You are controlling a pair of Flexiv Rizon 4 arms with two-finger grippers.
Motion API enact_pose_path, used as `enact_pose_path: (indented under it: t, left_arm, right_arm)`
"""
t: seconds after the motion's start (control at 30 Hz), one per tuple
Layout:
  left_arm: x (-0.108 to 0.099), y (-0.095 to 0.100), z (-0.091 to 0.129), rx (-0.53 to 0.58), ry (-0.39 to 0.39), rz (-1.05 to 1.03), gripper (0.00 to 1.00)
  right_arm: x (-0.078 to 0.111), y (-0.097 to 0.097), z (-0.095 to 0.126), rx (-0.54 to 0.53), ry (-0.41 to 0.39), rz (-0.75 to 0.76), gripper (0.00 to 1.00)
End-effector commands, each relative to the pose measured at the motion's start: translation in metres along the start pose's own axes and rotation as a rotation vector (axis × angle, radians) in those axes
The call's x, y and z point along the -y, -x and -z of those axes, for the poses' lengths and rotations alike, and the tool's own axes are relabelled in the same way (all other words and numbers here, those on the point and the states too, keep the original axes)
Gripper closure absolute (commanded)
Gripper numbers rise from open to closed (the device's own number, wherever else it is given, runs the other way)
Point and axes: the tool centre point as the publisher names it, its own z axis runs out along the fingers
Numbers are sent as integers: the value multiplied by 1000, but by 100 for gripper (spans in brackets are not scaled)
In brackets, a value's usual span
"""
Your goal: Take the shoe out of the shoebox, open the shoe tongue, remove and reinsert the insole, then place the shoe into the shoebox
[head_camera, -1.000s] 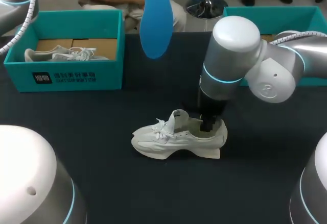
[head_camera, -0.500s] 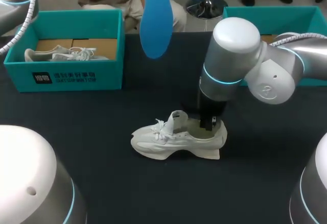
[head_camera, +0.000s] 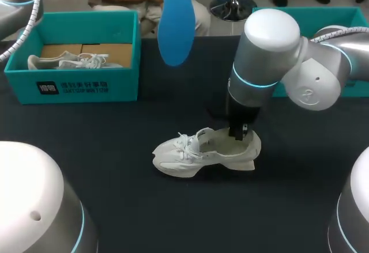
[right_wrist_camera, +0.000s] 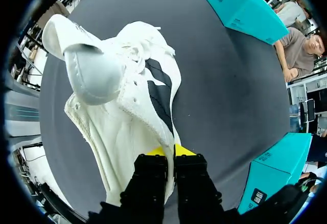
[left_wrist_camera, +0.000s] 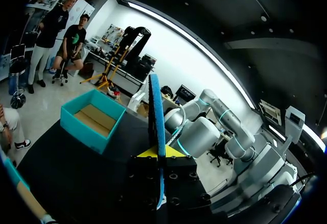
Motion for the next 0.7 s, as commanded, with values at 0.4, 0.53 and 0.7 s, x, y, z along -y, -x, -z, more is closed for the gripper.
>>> enact_pose_path:
  t: [0.4,0.53,0.7]
  left_arm:
    - [0,1,0,-2,2,0,100]
    - [0,1,0,-2,2,0,100]
    - [0,1,0,-2,2,0,100]
  right_arm:
    - [15,17,79,37,2,12,100]
    - [12,20,81,41,5,17,100]
    - [11,22,79,2,3,32,100]
